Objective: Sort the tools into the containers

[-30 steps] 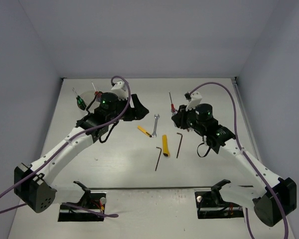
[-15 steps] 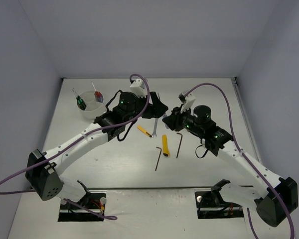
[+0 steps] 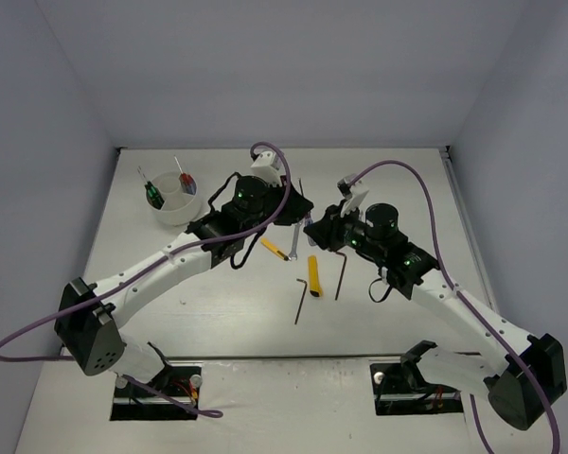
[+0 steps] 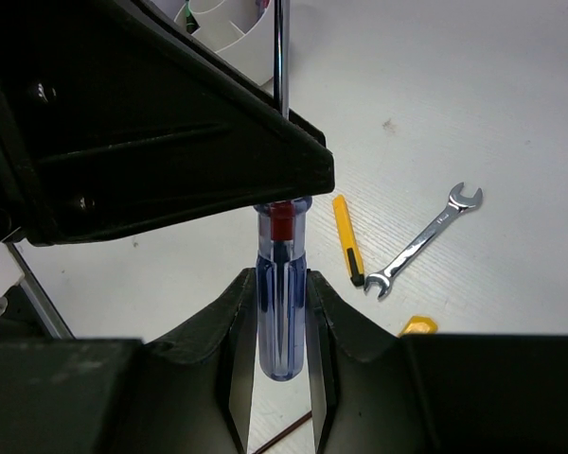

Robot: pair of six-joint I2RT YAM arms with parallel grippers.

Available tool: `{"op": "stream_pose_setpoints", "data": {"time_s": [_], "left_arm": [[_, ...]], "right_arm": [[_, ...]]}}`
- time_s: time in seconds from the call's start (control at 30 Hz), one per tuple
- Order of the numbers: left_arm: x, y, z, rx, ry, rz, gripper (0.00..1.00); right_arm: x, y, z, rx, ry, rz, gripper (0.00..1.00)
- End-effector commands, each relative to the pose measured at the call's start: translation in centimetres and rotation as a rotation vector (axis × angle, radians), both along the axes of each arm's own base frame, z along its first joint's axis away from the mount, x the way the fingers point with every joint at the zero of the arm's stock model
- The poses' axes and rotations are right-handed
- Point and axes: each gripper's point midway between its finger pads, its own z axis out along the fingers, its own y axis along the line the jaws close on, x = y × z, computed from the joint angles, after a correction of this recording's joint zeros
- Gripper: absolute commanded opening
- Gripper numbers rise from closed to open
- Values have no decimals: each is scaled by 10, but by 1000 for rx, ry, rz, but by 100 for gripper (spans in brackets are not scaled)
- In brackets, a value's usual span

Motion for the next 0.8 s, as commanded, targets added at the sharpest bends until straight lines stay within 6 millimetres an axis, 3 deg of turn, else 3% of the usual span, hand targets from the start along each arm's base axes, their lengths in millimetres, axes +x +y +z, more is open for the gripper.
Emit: {"op": "stream_pose_setpoints", "data": {"time_s": [0.0, 0.03, 0.1, 0.23, 0.4, 0.47, 0.53, 0.57, 0.7, 0.77], "left_arm": [[8, 9, 50, -50, -131, 46, 0], [10, 13, 51, -35, -140, 58, 0], [19, 27, 50, 32, -171, 113, 0], [46, 69, 44, 150, -189, 235, 0], [108, 155, 47, 259, -207, 447, 0], [124, 174, 50, 323, -232, 501, 0], [150, 215, 54, 404, -259, 590, 0], [163, 232, 47, 445, -249, 621, 0], [199, 275, 43, 502, -255, 717, 0], [216, 290, 29, 514, -236, 744, 0]], "right_arm": [[6, 8, 36, 81, -110, 8, 31], [8, 7, 35, 76, -108, -1, 50], [9, 5, 30, 68, -104, -16, 74], [16, -5, 19, 34, -89, -76, 94], [26, -26, 1, -52, -66, -187, 99], [29, -33, -7, -85, -52, -215, 99], [28, -37, -20, -115, -29, -216, 100], [27, -37, -25, -125, -17, -212, 100], [24, -35, -41, -145, 25, -190, 100], [23, -35, -48, -157, 39, -187, 100]]}}
